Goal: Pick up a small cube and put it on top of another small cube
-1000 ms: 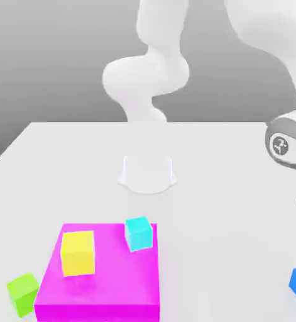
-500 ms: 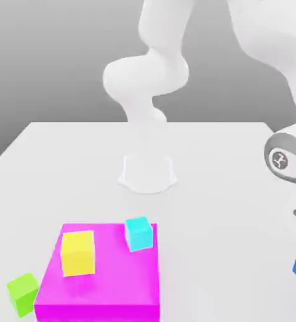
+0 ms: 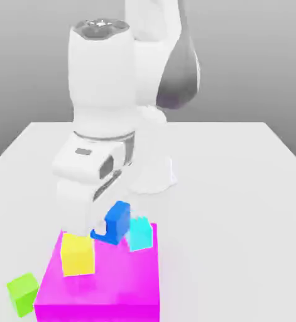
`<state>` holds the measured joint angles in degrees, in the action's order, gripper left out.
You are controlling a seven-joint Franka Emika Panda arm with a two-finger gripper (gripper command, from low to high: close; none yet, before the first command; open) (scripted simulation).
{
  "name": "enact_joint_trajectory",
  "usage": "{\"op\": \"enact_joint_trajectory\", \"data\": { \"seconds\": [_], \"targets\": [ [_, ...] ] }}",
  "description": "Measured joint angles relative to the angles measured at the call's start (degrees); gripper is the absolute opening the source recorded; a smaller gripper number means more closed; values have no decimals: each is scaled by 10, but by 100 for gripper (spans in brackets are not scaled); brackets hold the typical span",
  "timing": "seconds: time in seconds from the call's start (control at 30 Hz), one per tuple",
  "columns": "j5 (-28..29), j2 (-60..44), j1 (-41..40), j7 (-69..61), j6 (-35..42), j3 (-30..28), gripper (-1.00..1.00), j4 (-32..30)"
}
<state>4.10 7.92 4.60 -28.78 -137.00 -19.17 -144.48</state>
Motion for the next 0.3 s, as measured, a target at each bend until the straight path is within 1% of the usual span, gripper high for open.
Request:
{"op": "enact_joint_trajectory", "data": {
  "seconds": [0.07, 0.2, 0.23, 0.3],
  "targets": [
    [-9, -10, -6, -10, -19, -10, -100, -11],
    [-37, -66, -8, -32, -89, -14, -100, -29],
    [-40, -74, -8, -35, -99, -14, 100, -31],
    [-40, -74, -9, -35, -99, -14, 100, -31]
  ]
}}
